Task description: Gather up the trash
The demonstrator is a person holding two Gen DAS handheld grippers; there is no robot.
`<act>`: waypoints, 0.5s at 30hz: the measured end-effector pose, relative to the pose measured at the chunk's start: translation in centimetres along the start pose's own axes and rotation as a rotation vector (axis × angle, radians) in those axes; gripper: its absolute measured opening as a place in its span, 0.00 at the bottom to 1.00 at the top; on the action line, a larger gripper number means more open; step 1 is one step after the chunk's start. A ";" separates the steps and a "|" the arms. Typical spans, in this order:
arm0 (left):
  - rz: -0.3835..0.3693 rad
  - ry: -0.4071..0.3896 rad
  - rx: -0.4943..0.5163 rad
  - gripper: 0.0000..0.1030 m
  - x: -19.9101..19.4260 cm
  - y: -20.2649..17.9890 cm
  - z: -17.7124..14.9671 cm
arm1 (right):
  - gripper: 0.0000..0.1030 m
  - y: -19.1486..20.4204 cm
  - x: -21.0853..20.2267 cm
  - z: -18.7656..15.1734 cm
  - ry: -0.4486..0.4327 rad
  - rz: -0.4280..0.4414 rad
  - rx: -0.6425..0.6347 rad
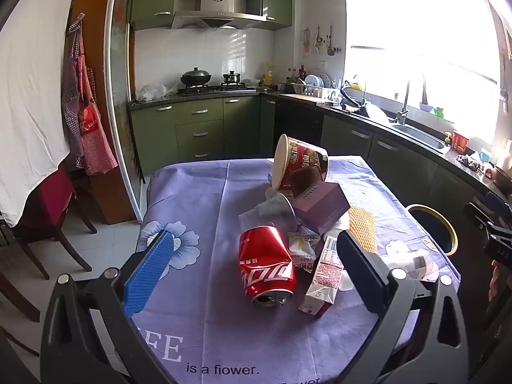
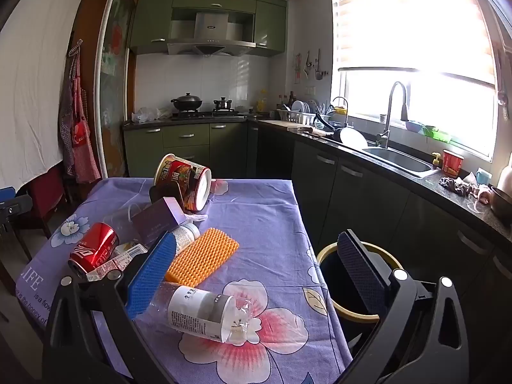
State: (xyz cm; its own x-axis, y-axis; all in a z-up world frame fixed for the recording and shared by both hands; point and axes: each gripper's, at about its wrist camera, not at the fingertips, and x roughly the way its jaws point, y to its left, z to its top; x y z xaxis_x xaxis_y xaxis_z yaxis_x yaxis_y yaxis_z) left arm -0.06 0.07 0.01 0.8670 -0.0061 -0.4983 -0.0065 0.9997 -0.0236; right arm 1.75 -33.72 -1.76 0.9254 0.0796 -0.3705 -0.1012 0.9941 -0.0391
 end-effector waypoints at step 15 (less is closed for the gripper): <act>-0.003 0.008 0.031 0.94 -0.1 -0.6 0.2 | 0.96 0.1 0.0 0.0 0.001 0.001 0.003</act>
State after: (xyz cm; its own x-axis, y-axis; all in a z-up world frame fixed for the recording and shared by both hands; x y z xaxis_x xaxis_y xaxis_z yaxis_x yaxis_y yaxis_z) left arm -0.02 -0.55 0.19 0.8629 -0.0094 -0.5053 0.0116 0.9999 0.0013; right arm 1.78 -33.64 -1.74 0.9248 0.0804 -0.3718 -0.1011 0.9942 -0.0365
